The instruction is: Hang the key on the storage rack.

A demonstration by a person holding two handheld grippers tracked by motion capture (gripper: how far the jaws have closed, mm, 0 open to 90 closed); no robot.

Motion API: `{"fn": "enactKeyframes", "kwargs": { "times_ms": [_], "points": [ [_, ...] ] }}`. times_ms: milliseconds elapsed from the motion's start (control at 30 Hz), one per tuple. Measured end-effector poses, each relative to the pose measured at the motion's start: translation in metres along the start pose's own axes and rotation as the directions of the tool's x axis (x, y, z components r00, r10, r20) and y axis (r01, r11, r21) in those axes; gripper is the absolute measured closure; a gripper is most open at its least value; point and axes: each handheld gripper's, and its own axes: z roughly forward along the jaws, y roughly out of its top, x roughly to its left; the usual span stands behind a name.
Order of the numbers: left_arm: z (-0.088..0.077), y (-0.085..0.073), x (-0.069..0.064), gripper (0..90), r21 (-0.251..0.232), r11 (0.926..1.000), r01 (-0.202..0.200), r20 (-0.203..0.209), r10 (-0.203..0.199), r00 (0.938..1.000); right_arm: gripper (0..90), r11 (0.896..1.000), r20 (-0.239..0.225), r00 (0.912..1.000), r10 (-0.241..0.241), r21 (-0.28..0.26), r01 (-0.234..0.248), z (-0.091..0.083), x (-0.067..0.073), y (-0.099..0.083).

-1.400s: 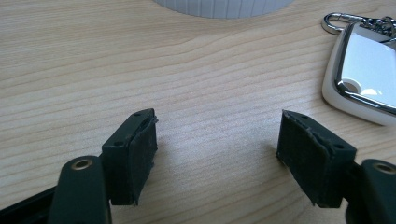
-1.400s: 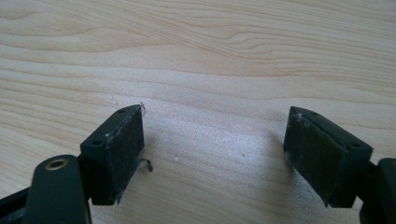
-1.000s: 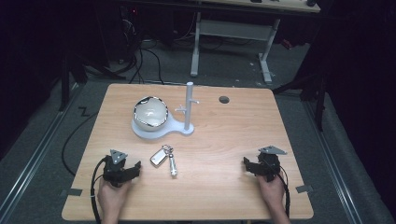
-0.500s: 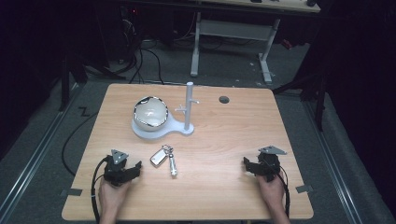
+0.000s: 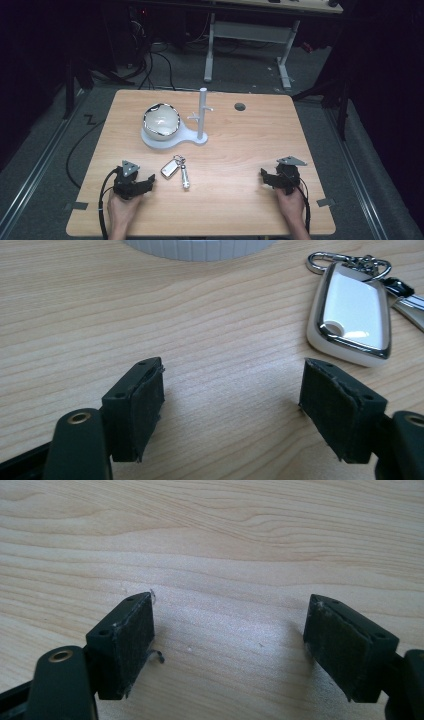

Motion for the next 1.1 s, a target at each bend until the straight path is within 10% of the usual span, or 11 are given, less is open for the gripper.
{"fn": "enactKeyframes", "kwargs": {
  "times_ms": [1100],
  "points": [
    [-0.008, 0.008, -0.02, 26.5, -0.032, 0.9988, -0.037, 0.076, 0.039, 0.9963, 20.4, 1.0, -0.002, 1.0, -0.006, -0.001, 0.006, 0.0, 0.0, 0.0]
  ]
}}
